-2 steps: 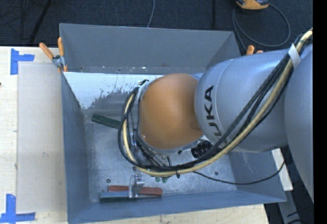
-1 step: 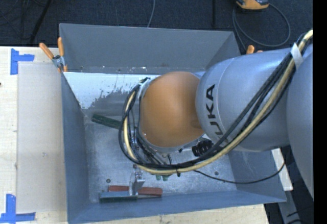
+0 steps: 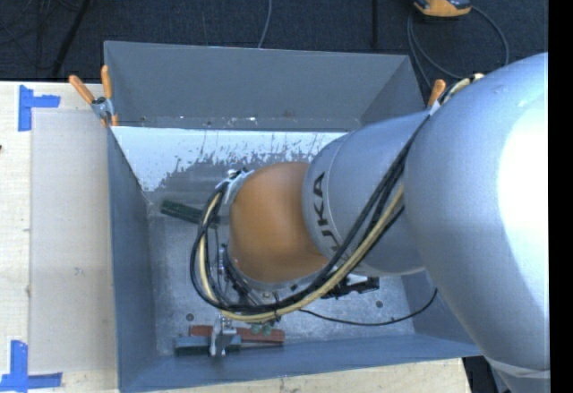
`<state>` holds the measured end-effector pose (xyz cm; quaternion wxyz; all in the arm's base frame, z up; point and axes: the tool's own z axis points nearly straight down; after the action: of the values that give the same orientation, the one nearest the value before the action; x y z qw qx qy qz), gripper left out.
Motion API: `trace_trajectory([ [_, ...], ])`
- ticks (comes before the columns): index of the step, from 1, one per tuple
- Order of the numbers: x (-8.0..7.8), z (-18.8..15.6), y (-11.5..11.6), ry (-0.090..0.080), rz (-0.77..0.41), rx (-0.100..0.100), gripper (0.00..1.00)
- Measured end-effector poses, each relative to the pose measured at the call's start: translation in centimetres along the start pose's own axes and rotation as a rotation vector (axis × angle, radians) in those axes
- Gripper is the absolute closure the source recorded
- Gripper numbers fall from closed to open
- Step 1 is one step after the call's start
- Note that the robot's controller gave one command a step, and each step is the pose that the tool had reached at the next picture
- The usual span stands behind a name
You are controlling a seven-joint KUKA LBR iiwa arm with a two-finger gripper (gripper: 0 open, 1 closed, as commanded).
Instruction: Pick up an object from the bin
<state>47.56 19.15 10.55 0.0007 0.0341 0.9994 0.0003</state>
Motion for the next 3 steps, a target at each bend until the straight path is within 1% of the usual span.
trace_trajectory([
  [1, -0.1, 1.1, 0.0, 0.004, -0.012, 0.003, 0.0],
  [2, 0.5, 0.5, -0.5, 0.003, -0.037, 0.002, 0.0],
  [3, 0.0, 3.1, -2.3, -0.008, 0.171, -0.003, 0.0],
])
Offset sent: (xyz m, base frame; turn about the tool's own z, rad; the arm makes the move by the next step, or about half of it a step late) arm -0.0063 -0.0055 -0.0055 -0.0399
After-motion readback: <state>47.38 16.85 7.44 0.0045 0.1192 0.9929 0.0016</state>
